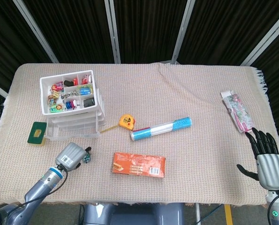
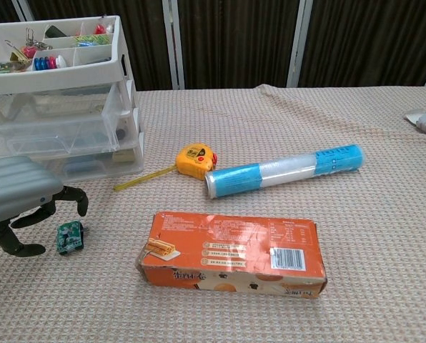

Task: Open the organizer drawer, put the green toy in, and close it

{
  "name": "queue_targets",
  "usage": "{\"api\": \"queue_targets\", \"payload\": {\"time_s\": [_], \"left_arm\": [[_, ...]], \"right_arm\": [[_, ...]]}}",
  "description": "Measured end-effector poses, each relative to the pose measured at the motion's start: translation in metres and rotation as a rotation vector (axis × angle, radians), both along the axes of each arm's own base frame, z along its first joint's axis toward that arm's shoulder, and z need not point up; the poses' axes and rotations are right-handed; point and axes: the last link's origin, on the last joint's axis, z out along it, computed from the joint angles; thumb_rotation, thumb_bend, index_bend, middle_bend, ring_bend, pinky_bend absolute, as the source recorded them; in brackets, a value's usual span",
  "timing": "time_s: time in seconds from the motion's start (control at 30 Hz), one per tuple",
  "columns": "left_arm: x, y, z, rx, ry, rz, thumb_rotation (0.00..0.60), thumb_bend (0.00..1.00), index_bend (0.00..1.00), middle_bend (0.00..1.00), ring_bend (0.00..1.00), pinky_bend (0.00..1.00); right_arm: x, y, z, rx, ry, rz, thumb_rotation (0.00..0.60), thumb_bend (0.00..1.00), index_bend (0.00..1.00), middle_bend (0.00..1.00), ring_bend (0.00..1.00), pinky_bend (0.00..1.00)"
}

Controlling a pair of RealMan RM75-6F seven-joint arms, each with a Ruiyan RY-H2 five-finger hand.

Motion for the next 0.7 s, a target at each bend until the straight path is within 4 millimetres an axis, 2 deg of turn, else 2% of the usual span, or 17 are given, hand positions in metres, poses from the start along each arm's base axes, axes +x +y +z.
{"api": "queue_targets", "payload": {"time_s": [0.57, 0.7], "left_arm": [[-0.009, 0.008, -0.015, 0.013, 0.042, 0.016, 0.6, 0.25, 0.34, 0.85, 0.84, 0.69], [-0.01, 0.009, -0.021, 0.011, 0.043, 0.027, 0.6, 0.27, 0.41, 0.86, 0.84, 0.69]], "right_arm": [[-0.001, 0.0, 0.0, 0.006, -0.009, -0.003, 0.6, 0.01, 0.09, 0.0, 0.0, 0.02], [-0.001, 0.0, -0.001, 0.009, -0.009, -0.003, 0.6, 0.01, 0.09, 0.0, 0.0, 0.02]]}}
